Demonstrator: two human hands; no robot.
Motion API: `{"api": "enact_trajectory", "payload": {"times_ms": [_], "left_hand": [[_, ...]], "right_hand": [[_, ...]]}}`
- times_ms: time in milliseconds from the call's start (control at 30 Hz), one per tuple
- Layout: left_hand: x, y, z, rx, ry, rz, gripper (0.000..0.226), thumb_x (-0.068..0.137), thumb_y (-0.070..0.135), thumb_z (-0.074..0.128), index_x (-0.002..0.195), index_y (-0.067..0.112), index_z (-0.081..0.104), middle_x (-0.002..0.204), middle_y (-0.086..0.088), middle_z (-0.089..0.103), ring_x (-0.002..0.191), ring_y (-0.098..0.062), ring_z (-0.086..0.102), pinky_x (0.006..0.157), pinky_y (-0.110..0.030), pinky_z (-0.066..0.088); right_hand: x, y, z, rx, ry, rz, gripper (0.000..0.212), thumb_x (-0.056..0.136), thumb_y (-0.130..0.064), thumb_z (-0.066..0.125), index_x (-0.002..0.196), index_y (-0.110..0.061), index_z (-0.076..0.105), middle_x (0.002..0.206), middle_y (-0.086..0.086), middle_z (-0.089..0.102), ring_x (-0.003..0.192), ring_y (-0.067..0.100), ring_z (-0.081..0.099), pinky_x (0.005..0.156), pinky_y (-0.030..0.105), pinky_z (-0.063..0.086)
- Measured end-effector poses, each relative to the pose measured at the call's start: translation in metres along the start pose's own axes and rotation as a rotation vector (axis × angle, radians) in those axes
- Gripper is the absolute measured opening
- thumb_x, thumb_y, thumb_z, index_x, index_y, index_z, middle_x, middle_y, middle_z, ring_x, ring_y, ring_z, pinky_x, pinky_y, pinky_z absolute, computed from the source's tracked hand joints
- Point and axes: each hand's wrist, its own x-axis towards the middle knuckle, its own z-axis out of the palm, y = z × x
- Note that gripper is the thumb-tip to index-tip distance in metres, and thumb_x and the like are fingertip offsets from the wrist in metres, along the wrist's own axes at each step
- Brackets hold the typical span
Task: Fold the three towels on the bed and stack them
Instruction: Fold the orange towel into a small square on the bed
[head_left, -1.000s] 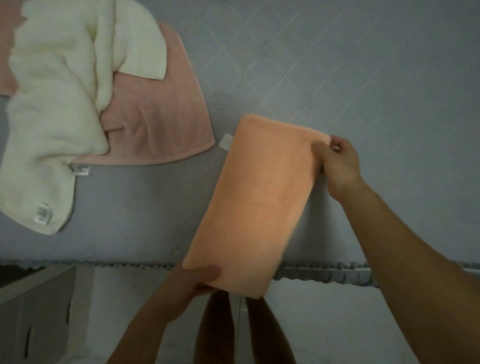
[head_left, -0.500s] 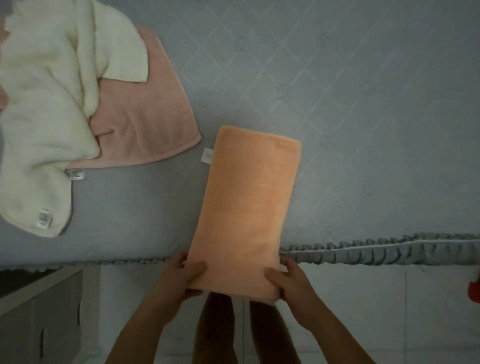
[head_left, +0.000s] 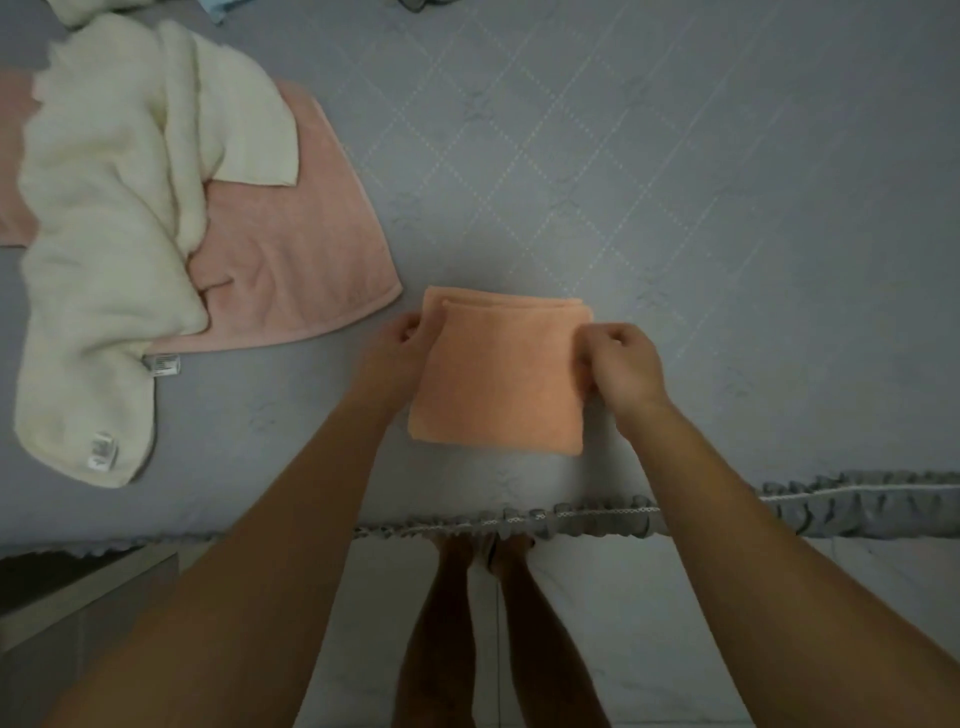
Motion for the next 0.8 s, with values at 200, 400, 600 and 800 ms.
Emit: {"api": "enact_trajectory", "payload": {"times_ms": [200, 400, 600, 800], "left_hand": [[-0.003, -0.034, 0.005, 0.200, 0.124, 0.109, 0.016, 0.089, 0.033, 0.065, 0.094, 0.018, 0.067, 0.082, 0.003, 0.066, 0.073, -0.012, 0.059, 0.060, -0.024, 0.042], [0.012, -0.023, 0.015, 0.168, 0.213, 0.080, 0.020, 0.087, 0.045, 0.061, 0.097, 0.028, 0.065, 0.080, 0.017, 0.063, 0.074, 0.002, 0.060, 0.061, -0.010, 0.038], [0.009, -0.028, 0.013, -0.066, 0.037, -0.255, 0.052, 0.080, 0.055, 0.070, 0.109, 0.012, 0.066, 0.103, -0.004, 0.071, 0.095, -0.023, 0.068, 0.070, -0.034, 0.055], [-0.033, -0.043, -0.015, -0.457, -0.332, -0.536, 0.043, 0.092, 0.036, 0.063, 0.124, 0.007, 0.064, 0.114, -0.013, 0.073, 0.102, -0.026, 0.070, 0.083, -0.038, 0.057]], "right_hand": [[0.002, 0.018, 0.010, -0.215, 0.029, -0.349, 0.026, 0.085, -0.043, 0.059, 0.087, -0.018, 0.058, 0.079, -0.002, 0.061, 0.068, 0.005, 0.055, 0.059, 0.026, 0.044], [0.016, 0.026, 0.012, -0.071, 0.151, -0.270, 0.022, 0.089, -0.041, 0.059, 0.092, -0.020, 0.054, 0.083, -0.008, 0.058, 0.074, 0.004, 0.056, 0.062, 0.021, 0.045], [0.009, 0.038, 0.015, -0.029, -0.082, 0.115, 0.047, 0.091, -0.056, 0.044, 0.120, -0.019, 0.051, 0.106, -0.001, 0.057, 0.088, 0.013, 0.056, 0.079, 0.036, 0.041], [-0.033, 0.038, 0.006, 0.184, -0.268, 0.178, 0.032, 0.093, -0.039, 0.058, 0.116, -0.017, 0.063, 0.104, 0.006, 0.071, 0.094, 0.026, 0.068, 0.075, 0.041, 0.057]]}}
